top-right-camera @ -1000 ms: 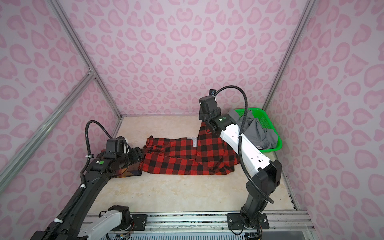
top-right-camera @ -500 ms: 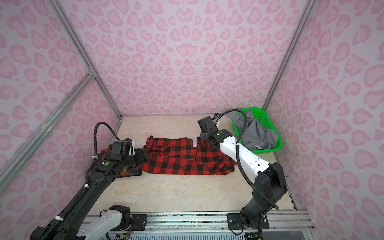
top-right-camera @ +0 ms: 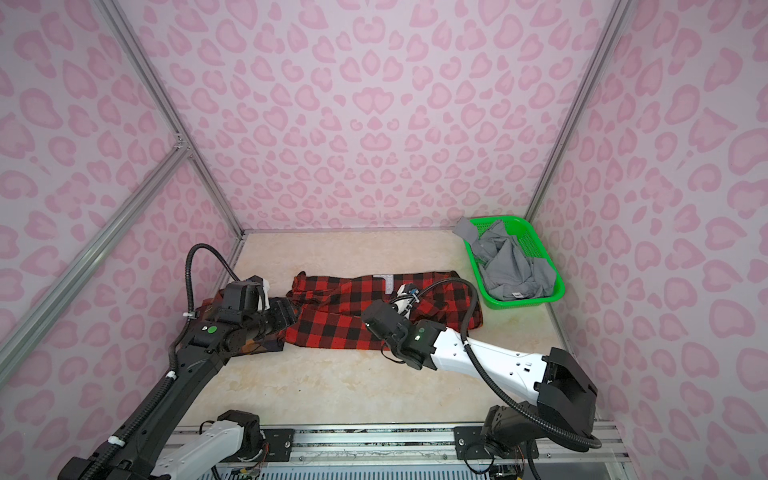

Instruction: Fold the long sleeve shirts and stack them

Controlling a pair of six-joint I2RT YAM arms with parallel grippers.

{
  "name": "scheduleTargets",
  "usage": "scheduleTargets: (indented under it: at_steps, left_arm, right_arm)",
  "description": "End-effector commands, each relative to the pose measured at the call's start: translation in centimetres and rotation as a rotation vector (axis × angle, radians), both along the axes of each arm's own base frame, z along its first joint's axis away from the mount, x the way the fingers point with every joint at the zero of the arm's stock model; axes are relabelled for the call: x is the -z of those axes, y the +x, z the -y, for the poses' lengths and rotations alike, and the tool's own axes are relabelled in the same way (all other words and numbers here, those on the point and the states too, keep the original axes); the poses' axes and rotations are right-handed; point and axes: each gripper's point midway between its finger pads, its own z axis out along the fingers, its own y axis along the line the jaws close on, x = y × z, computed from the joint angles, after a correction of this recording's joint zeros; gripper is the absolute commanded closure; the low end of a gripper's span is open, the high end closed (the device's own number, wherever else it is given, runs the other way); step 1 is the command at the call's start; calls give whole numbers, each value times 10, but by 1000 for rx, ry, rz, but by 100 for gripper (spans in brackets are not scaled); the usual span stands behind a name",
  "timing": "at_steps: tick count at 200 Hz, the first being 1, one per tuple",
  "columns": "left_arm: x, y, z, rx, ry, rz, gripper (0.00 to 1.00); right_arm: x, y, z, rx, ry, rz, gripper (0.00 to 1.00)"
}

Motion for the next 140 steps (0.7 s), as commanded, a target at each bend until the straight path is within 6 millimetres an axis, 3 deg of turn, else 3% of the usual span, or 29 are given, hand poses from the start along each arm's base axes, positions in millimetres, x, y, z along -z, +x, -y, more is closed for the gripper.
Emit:
scheduleTargets:
  at_steps: [1,13,29,56,92,140]
  left_arm:
    - [-3,2,0,-2,0,18,24]
    - [-1,0,1,0,-13,10,24]
    - [6,-4,3,-7,-28,-11,23]
    - [26,-18,20,12,-86,-69,21]
    - [36,-31,55,71,-146,-90,20]
    - [44,-19,86,196,-34,-112,20]
  right_arm:
    - [10,1,-18,70,92,3,100]
    - [25,-1,-33,41,113,-41,100]
    - [37,-1,-44,19,150,-80,78]
    - [2,-1,-33,18,95,30,51]
    - [-45,-2,2,26,2,153,41]
    - [-69,15,62,-95,-152,156,36]
